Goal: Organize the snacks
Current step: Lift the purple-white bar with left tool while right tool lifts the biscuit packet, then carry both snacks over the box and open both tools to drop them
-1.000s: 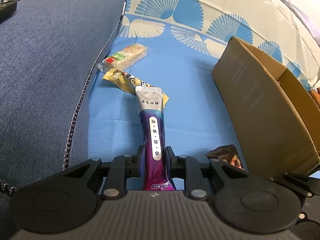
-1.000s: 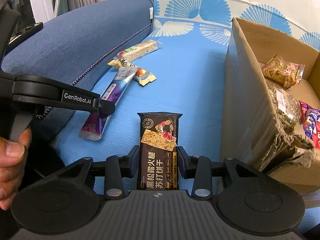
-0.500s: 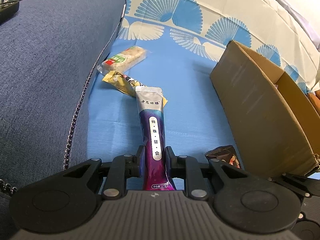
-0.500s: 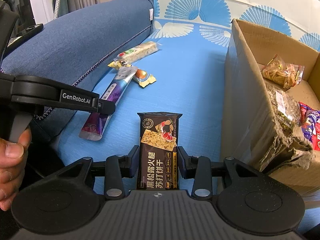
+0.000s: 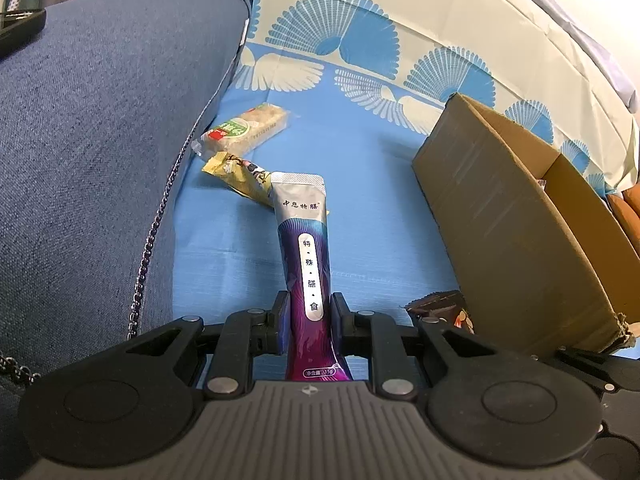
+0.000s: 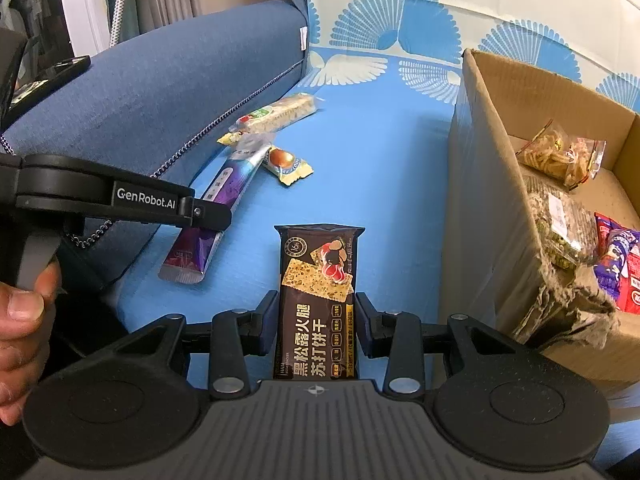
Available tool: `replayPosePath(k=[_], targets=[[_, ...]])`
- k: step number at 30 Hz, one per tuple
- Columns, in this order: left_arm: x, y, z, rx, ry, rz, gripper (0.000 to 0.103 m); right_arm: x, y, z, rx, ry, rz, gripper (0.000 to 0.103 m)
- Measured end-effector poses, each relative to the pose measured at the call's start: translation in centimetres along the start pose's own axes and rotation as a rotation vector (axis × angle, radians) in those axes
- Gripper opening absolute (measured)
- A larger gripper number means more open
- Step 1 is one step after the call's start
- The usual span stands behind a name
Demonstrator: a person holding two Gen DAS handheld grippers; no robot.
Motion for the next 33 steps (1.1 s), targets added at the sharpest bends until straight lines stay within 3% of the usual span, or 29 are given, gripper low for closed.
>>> replayPosePath(k=[12, 33], targets=[[0.5, 0.0, -0.1, 0.007, 0.008, 0.03, 0.022, 0.4, -0.3, -0.1, -0.006, -0.013, 0.018, 0.041], [1.4, -0.2, 0.5, -0.021, -0.029, 0.06, 0.022, 4.2, -2.6, -0.9, 0.038, -0.062, 0.192, 0.041]])
Point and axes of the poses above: each gripper's, at about its wrist camera, not at the fingertips, and x roughly against the way its jaws point, z to its right, y to its underside, the point moved 5 cm from there along -x, roughly the way its jaws point, and after that the axes turned 15 degrees about -x, right-handed, at the moved point
